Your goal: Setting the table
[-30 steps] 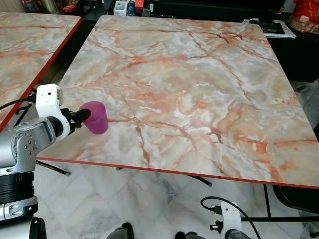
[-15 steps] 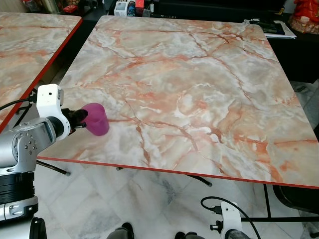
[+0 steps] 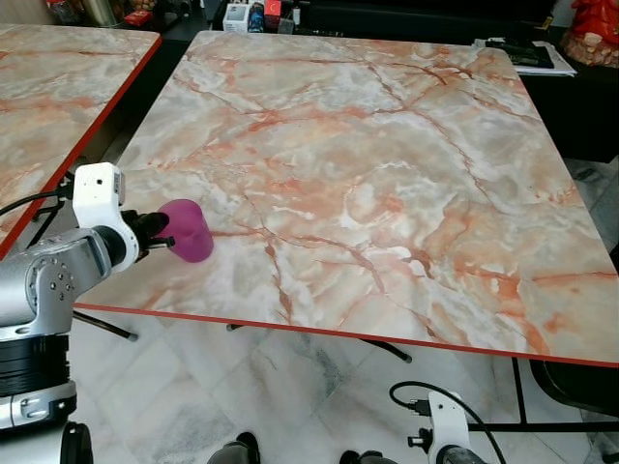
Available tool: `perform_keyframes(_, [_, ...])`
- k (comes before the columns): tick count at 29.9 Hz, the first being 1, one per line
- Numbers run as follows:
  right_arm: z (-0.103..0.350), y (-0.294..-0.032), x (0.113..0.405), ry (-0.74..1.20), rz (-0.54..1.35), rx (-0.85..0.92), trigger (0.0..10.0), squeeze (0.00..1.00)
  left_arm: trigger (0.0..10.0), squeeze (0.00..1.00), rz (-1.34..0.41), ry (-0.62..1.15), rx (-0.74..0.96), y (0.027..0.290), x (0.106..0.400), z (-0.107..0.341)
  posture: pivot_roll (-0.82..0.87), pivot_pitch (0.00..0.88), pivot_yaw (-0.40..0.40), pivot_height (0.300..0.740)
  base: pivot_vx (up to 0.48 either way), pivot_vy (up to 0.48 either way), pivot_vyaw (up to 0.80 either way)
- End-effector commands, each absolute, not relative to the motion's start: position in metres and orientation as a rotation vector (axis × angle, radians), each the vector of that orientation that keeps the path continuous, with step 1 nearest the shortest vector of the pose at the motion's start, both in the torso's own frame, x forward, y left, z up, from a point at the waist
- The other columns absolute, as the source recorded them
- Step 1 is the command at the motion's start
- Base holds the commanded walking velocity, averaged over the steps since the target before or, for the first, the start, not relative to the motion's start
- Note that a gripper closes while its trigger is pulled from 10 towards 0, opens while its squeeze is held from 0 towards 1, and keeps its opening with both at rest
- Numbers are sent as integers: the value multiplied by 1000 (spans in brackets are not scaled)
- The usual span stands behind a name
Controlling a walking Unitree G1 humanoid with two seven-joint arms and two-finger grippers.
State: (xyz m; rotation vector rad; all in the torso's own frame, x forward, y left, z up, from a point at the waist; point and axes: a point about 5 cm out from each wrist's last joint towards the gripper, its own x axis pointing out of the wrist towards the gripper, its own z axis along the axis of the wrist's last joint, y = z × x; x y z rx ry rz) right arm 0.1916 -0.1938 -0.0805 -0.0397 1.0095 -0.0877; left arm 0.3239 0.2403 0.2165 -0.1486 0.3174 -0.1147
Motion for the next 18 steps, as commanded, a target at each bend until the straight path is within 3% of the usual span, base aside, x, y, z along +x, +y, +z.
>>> perform_keyframes(1, [-83, -196, 185, 1028, -105, -26, 10000, 0, 0, 0, -82, 275, -132, 241, 323, 217, 58, 176, -46, 736, 0, 0, 0])
perform_keyframes(3, [-83, -196, 185, 1025, -107, -24, 10000, 0, 0, 0, -40, 171, -168, 241, 327, 225, 62, 176, -48, 736, 0, 0, 0])
perform_keyframes(4, [-83, -197, 185, 1021, -111, -21, 10000, 0, 3098, 0, -24, 83, -138, 237, 328, 233, 64, 173, -52, 736, 0, 0, 0])
perform_keyframes(5, [-83, -197, 185, 1018, -114, -19, 10000, 0, 10000, 0, -31, 11, -131, 232, 329, 239, 65, 174, -54, 736, 0, 0, 0])
perform_keyframes(6, [-83, -198, 185, 1017, -120, -18, 10000, 0, 10000, 0, -20, -130, -136, 222, 329, 248, 60, 169, -55, 736, 0, 0, 0])
perform_keyframes(8, [-83, -198, 185, 1017, -120, -18, 10000, 0, 10000, 0, -13, -144, -134, 221, 329, 248, 60, 169, -55, 736, 0, 0, 0])
perform_keyframes(11, [-83, -199, 185, 1002, -128, -8, 10000, 0, 10000, 0, 68, -212, 73, 217, 328, 245, 48, 165, -52, 736, 0, 0, 0])
perform_keyframes(18, [-83, -197, 185, 993, -143, 10, 10000, 0, 10000, 0, 55, -264, 37, 220, 327, 238, 37, 166, -43, 736, 0, 0, 0])
